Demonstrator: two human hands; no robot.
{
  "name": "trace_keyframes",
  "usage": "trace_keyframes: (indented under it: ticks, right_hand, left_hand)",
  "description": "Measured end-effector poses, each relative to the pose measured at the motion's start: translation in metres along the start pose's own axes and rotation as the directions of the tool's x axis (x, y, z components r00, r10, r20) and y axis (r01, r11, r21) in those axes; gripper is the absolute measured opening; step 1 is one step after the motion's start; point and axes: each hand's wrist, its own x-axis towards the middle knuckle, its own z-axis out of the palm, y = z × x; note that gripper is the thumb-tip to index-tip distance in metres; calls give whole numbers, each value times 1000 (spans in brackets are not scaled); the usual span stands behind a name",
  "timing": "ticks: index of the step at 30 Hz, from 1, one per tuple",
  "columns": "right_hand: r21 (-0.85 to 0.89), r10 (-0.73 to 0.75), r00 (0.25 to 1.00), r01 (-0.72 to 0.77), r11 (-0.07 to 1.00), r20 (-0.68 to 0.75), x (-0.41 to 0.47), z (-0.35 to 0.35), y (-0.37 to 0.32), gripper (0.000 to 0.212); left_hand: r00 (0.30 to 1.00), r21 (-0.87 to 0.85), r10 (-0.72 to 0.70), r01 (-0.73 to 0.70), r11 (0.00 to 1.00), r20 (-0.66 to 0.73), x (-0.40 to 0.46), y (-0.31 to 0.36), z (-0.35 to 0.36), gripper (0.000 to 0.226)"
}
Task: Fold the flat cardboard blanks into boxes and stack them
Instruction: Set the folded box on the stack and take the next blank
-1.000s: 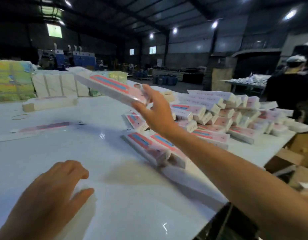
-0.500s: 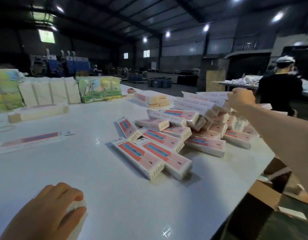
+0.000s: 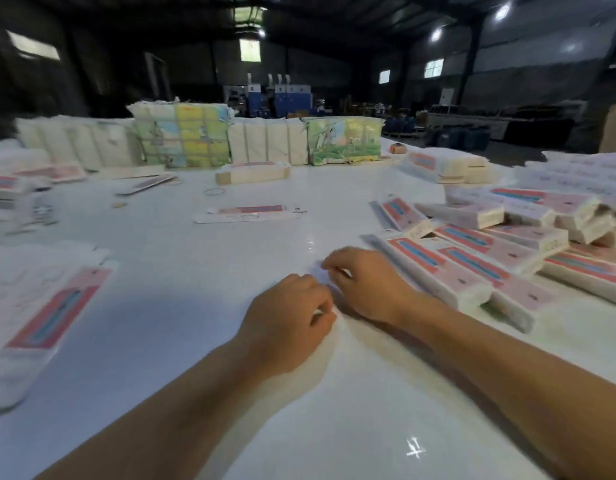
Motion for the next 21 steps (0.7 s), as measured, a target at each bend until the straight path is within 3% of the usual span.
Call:
trace_keyframes:
  ticks: [2,5,8,11,13,15,18,21]
  right_hand:
    - [-27,-39,996,41,999,82,-1,22,1,26]
    - [1,-42,998,42,999,44,-3,27,0,40]
    - [26,-10,1000,9,1000,22,-4,29,0,40]
    - [-17,11,1000,-11,1000,-3,-2,32,6,25]
    - [-31,22,1000,-23,999,-14,-1,33,9,25]
    - [-43,24,1000,-25,999,-15,0,34,11,25]
    - [-49,34,999,-35,998,-16,0,36,12,26]
    - [-46,29,1000,-29,999,-9,4,31,9,25]
  left_hand:
    - [1000,-10,14,-15,1000,-17,0,-1,0,16]
    - [1000,48,15,-16,999,23,1,-2,2,18]
    - [998,77,11,-16,997,67,4,-3,1,18]
    - [979,118,-182,171,978,91,7,-15,-15,17]
    - [904,197,-416,392,899,102,11,-37,-38,18]
    - [805,336,-583,521,784,112,8,-69,-71,14]
    - [682,597,-724,537,596,109,-13,-116,-121,17]
    - [521,683,-834,544,487,180,-31,-146,-146,25]
